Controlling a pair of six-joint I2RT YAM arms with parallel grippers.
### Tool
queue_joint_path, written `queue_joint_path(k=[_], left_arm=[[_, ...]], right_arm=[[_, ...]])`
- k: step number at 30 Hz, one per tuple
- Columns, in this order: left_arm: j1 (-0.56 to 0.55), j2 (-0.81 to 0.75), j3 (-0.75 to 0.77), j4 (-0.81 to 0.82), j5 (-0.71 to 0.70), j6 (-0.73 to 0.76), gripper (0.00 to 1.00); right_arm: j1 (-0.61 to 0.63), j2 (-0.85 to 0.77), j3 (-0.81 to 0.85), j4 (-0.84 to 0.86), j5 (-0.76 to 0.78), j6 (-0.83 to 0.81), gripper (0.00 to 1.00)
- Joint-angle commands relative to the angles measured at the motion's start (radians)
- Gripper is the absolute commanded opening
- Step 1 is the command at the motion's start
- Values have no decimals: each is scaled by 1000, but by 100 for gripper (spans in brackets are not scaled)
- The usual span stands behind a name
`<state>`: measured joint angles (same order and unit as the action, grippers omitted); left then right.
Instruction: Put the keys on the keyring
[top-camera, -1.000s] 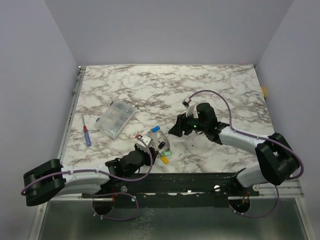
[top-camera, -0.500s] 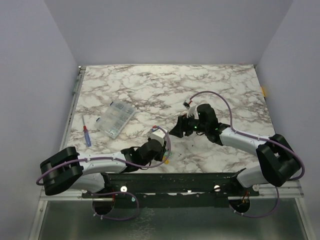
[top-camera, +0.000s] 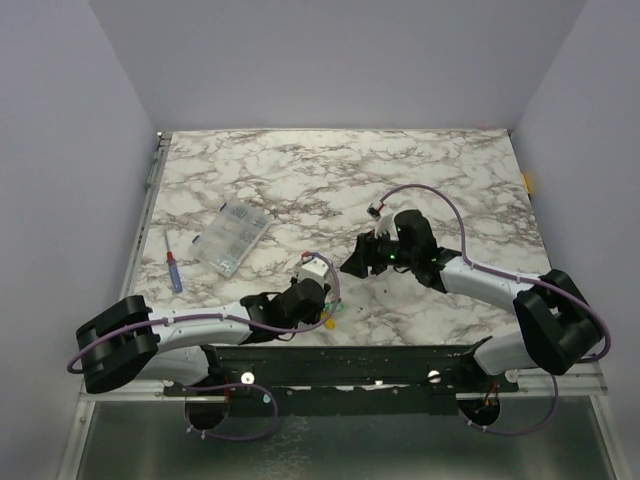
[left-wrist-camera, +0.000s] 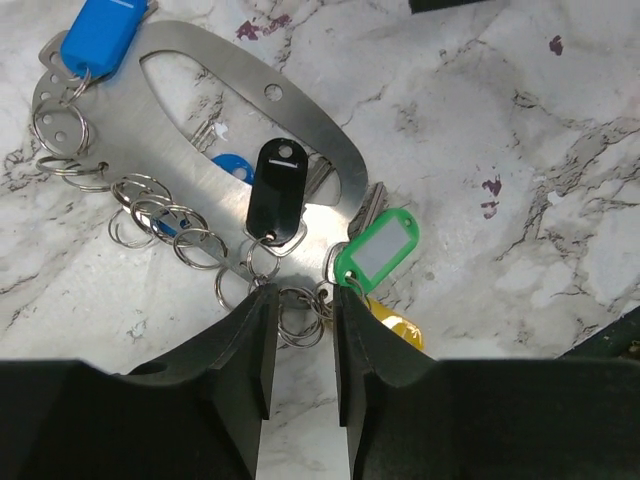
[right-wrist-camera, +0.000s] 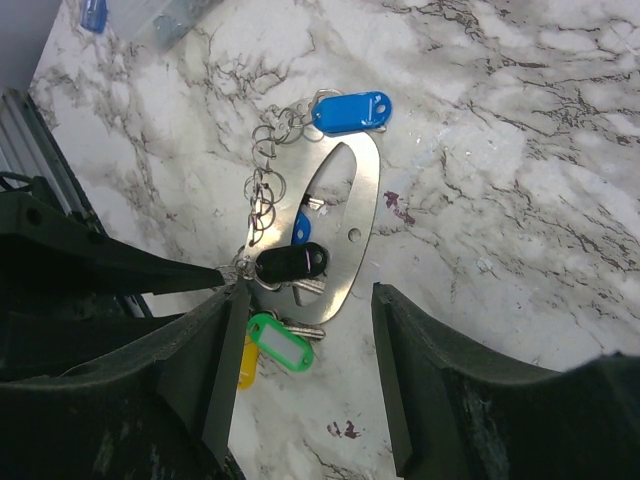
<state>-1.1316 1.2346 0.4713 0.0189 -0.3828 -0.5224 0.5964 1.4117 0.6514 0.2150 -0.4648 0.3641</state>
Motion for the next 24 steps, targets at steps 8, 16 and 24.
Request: queue_joint_path(k=[8,16,24], left_arm=[[4,-76,83,-126,-28,2,36],[8,-60,6,-97,-88,-13,33],[28,-13,-19,-24,-72,-6,33]], right_arm=[[2,-6,-10,-4,8,-24,61],[1,2,-13,-6,2,-25,61],[1,10,-13,-4,-9,-23,61]])
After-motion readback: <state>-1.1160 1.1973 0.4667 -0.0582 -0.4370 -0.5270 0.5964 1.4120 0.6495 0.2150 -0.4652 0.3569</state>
